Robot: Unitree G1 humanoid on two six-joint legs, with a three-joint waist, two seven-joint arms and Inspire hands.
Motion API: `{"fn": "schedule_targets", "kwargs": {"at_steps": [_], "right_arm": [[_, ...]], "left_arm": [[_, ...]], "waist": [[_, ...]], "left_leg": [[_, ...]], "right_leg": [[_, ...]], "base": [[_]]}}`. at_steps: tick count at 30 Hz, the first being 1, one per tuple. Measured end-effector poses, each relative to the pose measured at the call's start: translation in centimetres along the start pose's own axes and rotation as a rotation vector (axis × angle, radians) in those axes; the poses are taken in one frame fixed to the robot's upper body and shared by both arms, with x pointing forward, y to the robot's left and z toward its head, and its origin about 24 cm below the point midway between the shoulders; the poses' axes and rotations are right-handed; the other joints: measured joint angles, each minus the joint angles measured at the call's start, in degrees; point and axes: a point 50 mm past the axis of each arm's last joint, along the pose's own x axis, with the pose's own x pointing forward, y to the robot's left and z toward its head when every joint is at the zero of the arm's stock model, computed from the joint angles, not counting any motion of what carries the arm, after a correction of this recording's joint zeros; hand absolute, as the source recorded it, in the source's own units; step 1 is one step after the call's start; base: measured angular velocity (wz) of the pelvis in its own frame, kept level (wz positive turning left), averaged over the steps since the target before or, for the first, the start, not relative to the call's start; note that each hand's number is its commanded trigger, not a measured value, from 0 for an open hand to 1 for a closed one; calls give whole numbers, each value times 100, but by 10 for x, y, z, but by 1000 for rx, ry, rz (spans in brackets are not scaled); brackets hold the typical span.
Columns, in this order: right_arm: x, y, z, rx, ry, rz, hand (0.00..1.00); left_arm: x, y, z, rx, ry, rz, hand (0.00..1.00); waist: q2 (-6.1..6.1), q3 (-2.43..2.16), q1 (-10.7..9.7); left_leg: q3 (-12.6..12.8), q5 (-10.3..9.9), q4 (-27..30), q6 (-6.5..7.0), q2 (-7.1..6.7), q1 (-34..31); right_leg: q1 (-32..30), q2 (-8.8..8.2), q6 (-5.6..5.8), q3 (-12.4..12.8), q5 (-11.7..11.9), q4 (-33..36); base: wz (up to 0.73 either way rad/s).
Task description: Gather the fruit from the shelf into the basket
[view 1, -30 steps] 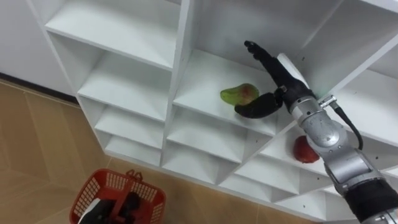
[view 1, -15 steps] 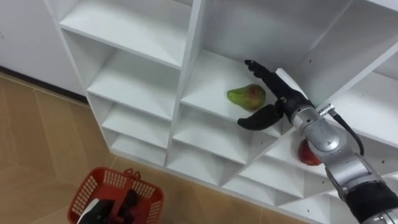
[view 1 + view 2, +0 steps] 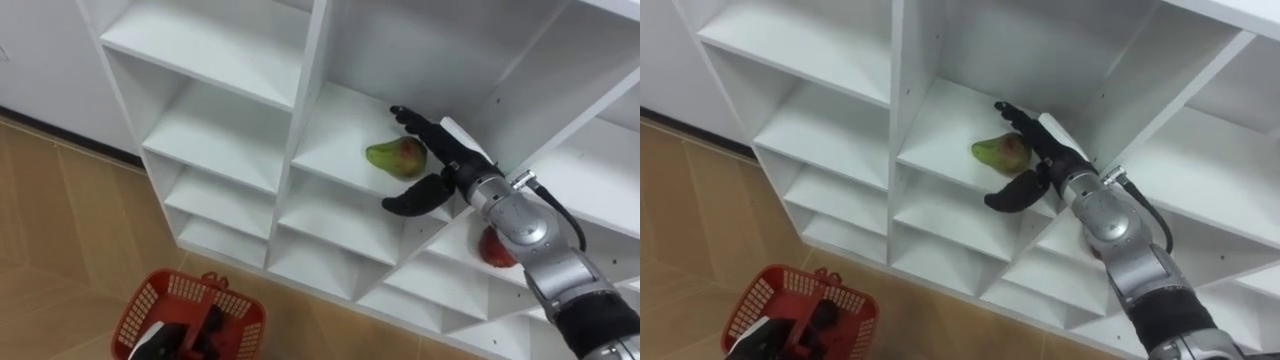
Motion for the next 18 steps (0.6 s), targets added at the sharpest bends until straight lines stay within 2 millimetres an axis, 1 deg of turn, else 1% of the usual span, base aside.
{"fn": "schedule_targets", "kwargs": {"at_steps": [3,4,6,7,8,9,18], "right_arm": [[0,0,-2,6,6,1,0],[0,0,-3,8,11,3,8],[-1,1,-5,9,20,4,58],[-1,1,-6,10,26,6,67],[-1,1,-7,11,30,6,88],[-1,1,-7,11,31,6,100],[-1,2,-8,11,36,27,100]], "left_arm": [[0,0,0,0,0,0,100],[0,0,0,0,0,0,100],[0,0,0,0,0,-1,100],[0,0,0,0,0,-1,100],[0,0,0,0,0,-1,100],[0,0,0,0,0,-1,100],[0,0,0,0,0,-1,100]], "waist": [[9,-8,1],[9,-9,4],[9,-10,11],[8,-10,15],[8,-10,18],[8,-10,20],[-5,-20,30]], "left_leg": [[-14,0,9,0,0,0],[-26,0,16,0,-1,0],[-43,0,27,0,-5,0],[-51,0,33,0,-7,0],[-55,0,41,0,-7,1],[-58,0,40,0,-8,1],[-58,1,29,-1,-7,-3]], "right_leg": [[11,-2,0,-18,0,0],[20,-2,0,-25,0,0],[31,-3,0,-38,0,1],[37,-4,0,-46,0,1],[48,-5,0,-52,0,0],[52,-4,0,-53,0,-1],[51,-1,0,-23,0,-1]], "base": [[1],[5],[5],[4],[4],[0],[0]]}}
